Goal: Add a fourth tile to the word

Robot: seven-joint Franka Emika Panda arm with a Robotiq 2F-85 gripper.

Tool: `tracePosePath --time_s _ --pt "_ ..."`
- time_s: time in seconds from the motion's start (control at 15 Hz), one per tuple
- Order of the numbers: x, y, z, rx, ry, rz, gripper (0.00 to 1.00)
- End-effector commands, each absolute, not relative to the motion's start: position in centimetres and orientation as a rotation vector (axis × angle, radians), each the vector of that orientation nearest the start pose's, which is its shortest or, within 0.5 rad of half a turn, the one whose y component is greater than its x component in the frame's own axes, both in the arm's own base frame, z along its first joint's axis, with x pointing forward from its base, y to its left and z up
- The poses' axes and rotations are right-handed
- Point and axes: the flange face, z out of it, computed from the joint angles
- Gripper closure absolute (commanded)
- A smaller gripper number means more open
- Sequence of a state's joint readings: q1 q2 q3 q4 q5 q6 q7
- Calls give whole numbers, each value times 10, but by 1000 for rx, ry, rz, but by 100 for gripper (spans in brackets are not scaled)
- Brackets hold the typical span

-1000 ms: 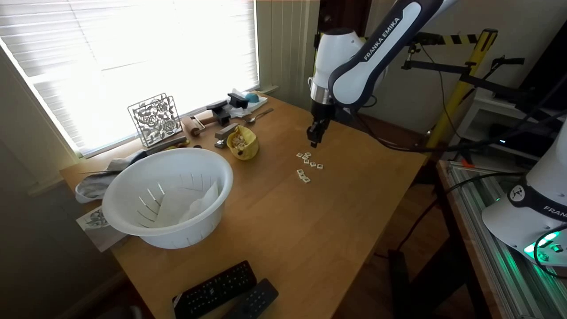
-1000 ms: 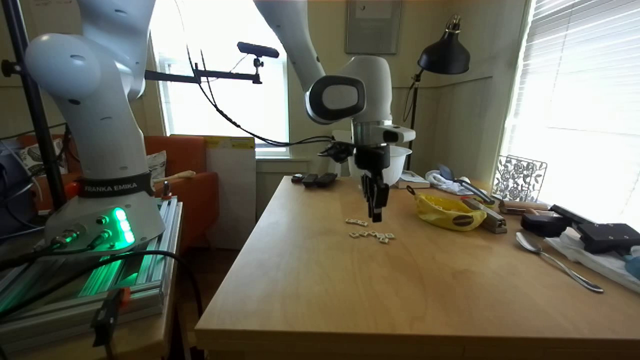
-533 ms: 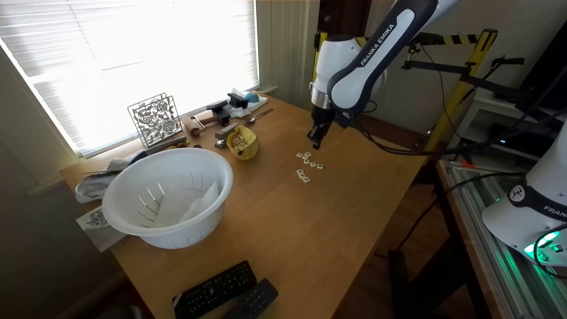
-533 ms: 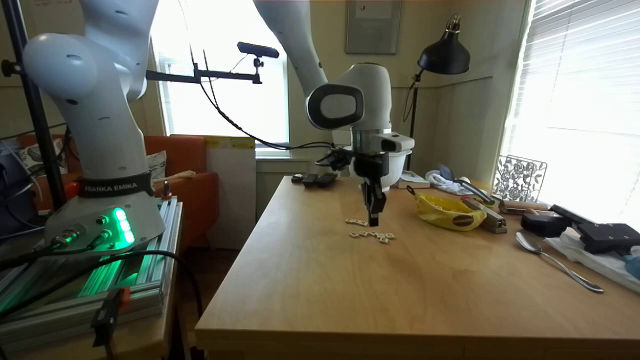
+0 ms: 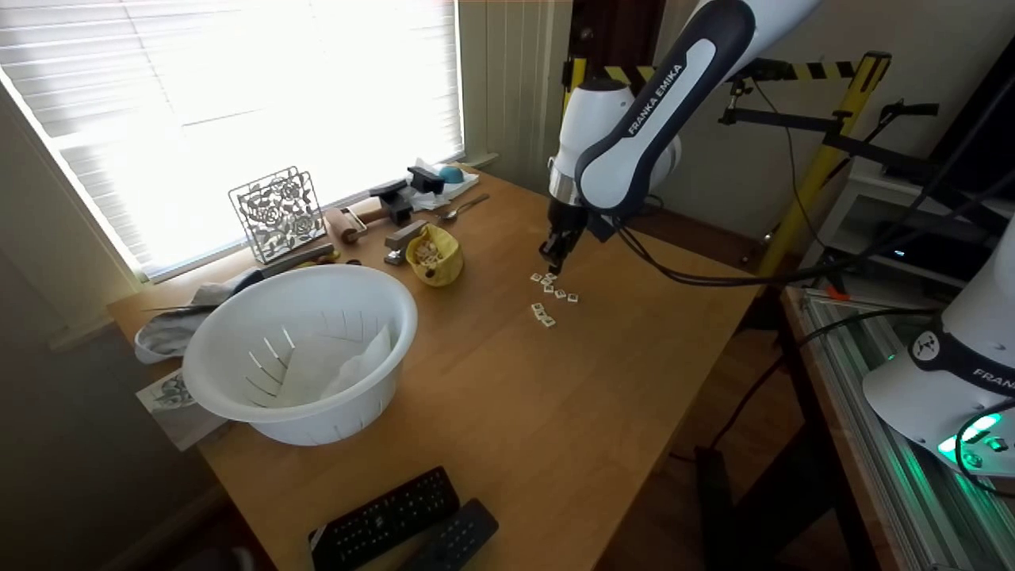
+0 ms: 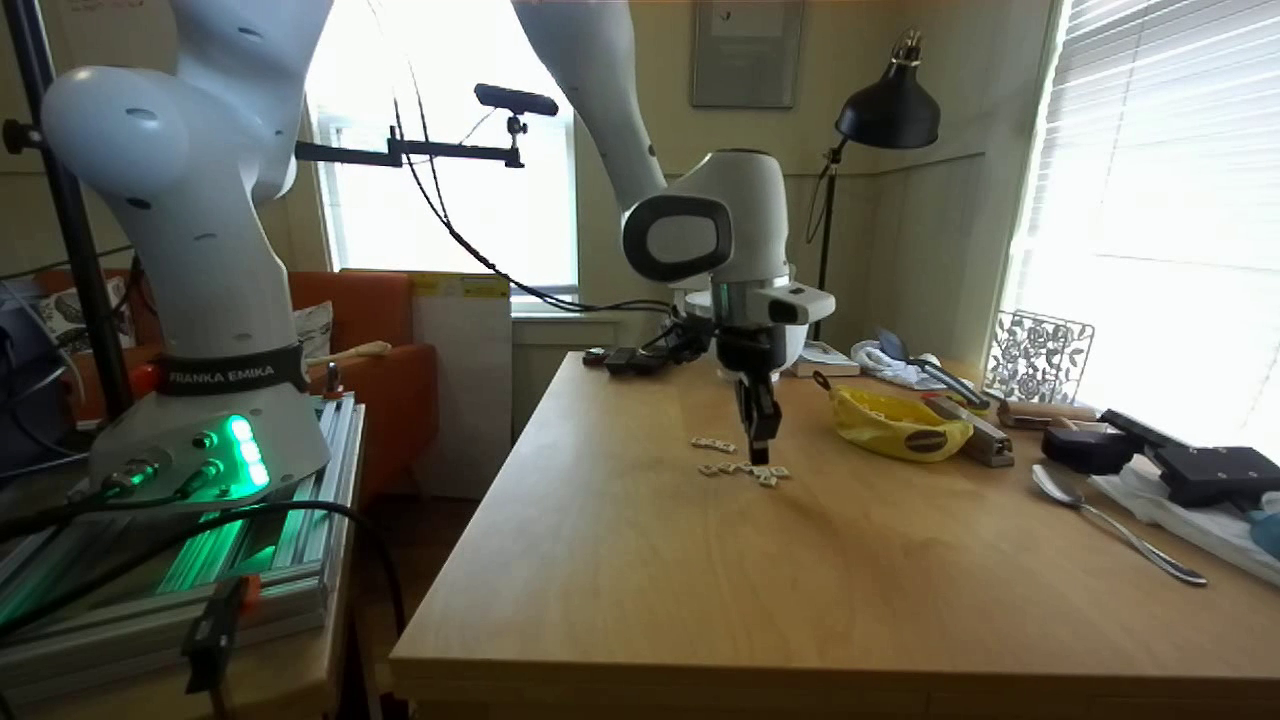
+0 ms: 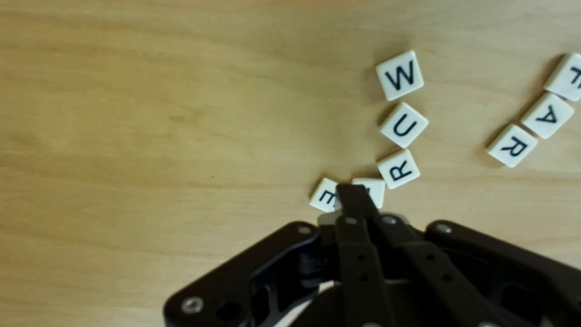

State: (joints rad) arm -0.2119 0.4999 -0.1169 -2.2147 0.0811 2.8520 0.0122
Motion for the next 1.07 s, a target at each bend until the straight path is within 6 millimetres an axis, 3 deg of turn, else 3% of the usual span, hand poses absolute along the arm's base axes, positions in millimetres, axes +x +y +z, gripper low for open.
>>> tracePosePath --time_s 0.0,1.0 --pt "539 -198 151 -3097 689 -257 100" --pt "549 -220 132 -3080 815 -311 100"
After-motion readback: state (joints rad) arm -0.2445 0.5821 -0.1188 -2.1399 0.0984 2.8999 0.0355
